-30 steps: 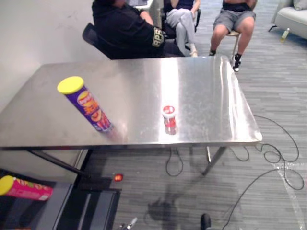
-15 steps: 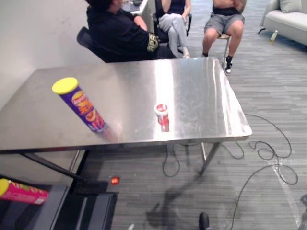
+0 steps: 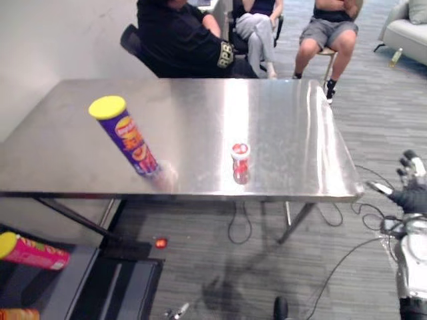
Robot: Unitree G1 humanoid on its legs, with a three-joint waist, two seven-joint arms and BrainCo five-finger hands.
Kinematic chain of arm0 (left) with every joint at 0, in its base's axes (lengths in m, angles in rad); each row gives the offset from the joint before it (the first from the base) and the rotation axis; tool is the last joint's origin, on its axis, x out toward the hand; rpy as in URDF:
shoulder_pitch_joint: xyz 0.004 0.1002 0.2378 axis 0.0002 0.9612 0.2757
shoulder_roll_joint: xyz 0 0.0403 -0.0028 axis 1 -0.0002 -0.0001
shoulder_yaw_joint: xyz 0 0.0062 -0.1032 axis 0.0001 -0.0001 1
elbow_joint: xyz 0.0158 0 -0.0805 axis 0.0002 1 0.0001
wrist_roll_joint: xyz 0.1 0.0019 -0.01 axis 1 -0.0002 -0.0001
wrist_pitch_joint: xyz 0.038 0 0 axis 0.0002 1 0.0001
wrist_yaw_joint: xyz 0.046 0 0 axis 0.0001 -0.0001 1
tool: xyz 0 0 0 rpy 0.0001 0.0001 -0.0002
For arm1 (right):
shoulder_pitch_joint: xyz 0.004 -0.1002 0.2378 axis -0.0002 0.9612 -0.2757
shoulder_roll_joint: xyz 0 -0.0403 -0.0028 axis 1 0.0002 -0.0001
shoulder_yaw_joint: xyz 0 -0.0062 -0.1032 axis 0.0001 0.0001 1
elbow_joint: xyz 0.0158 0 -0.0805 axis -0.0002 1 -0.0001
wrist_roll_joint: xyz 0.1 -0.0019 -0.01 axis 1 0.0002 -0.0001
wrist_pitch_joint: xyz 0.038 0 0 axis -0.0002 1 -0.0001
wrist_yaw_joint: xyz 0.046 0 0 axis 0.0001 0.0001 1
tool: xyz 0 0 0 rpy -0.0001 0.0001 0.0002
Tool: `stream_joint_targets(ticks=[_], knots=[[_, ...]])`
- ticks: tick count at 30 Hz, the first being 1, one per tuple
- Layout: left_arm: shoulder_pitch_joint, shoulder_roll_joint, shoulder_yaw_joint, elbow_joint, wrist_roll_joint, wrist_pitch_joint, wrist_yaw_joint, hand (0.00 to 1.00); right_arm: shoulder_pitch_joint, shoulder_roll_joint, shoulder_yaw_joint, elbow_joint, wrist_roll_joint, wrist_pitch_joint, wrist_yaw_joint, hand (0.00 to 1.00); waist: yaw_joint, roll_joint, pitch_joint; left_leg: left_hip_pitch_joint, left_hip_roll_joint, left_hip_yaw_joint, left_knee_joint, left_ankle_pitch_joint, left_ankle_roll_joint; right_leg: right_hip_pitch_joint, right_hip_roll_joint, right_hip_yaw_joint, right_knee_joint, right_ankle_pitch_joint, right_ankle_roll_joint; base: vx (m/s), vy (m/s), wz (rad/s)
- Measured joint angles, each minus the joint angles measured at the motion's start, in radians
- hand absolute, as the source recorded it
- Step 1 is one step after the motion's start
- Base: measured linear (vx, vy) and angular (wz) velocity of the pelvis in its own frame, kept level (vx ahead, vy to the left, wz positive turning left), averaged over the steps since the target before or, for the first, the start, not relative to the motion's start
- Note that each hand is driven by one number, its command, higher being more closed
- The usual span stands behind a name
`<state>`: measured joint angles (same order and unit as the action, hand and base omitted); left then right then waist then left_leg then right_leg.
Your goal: Put the gum and the chips on the shelf.
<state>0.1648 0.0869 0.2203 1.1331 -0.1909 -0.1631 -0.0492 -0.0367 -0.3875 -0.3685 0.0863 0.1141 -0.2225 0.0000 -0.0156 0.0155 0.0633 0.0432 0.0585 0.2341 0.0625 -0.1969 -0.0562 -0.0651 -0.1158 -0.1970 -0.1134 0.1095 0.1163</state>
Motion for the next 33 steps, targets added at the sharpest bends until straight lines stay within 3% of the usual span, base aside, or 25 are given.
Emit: stream_joint_targets(ticks=[11,33], knots=[[0.004,0.029,-0.057,-0.001,0.000,-0.001,0.003,0.00,-0.159,-0.029,0.201,0.075,0.021,0.001,0.031,0.00,0.037,-0.024,0.027,-0.025,-0.019,-0.056,0.009,0.013,0.020,0.007,-0.023,-0.048,0.000,0.009,0.006,-0.05,-0.009,0.14],[0.004,0.035,-0.065,-0.030,0.000,0.001,0.039,0.00,-0.411,0.039,0.350,0.240,0.023,0.037,-0.013,0.00,0.100,-0.051,0.138,-0.060,-0.066,-0.111,0.012,0.028,0.040,0.000,-0.065,-0.089,0.005,0.024,0.026,-0.01,0.005,0.07]])
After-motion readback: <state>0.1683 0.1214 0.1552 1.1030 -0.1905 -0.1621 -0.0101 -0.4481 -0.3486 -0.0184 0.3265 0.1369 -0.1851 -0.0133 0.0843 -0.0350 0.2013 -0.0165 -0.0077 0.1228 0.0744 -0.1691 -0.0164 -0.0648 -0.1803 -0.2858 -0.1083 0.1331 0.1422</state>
